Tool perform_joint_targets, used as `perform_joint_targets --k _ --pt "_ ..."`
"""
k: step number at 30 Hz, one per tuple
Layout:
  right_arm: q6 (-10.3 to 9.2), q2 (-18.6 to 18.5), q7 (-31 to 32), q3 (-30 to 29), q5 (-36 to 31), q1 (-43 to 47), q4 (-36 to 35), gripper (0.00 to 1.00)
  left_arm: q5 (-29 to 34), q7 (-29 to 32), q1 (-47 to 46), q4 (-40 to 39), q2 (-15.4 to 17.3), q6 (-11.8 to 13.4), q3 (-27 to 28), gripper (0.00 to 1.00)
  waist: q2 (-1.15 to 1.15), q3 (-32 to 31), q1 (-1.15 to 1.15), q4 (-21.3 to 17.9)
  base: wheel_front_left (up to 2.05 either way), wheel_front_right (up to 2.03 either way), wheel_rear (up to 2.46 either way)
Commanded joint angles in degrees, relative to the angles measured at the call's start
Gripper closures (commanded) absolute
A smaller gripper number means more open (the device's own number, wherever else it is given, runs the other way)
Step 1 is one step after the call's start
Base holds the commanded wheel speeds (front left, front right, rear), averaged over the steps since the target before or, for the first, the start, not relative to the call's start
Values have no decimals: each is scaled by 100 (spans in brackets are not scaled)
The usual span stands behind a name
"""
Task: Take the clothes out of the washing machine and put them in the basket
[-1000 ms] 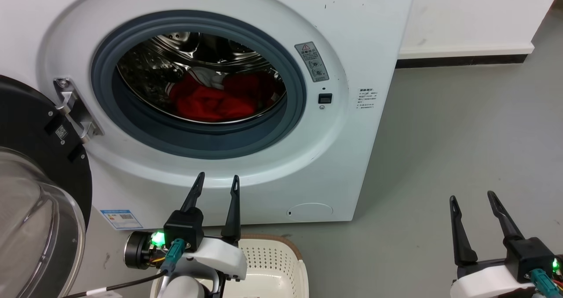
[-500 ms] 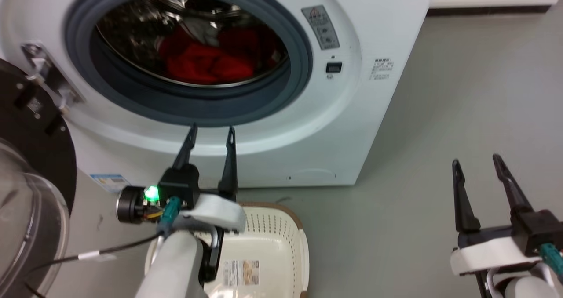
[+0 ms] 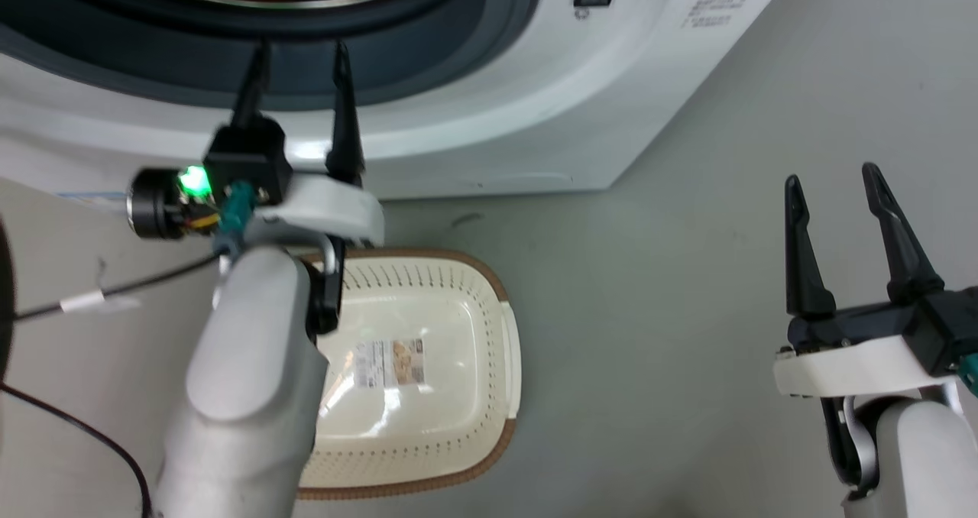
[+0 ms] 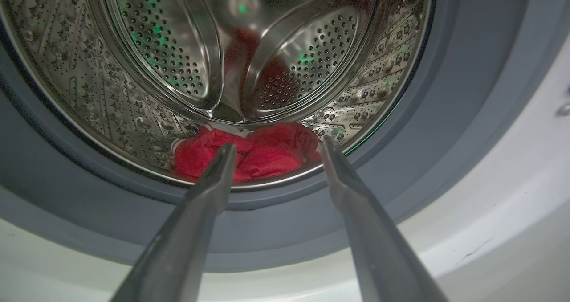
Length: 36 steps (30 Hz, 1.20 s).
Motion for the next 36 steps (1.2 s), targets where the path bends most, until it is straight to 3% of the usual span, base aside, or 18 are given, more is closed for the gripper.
perform_joint_targets --k 1,17,27,36 --pt "-4 -5 -15 44 56 -176 -11 0 15 -15 -284 151 68 -30 60 0 0 535 -1 -195 0 0 0" --pt "-4 -3 -16 369 460 -638 148 0 14 106 -3011 2329 617 -249 287 0 0 1297 -1 -604 0 0 0" --pt "-4 -3 -16 758 765 -696 271 0 46 1229 -4374 3713 1124 -521 189 0 0 1418 -1 -980 0 0 0" --pt "-4 -2 -15 1031 1096 -762 354 0 122 2182 -5019 4339 1547 -632 57 0 0 1702 -1 -1413 0 0 0"
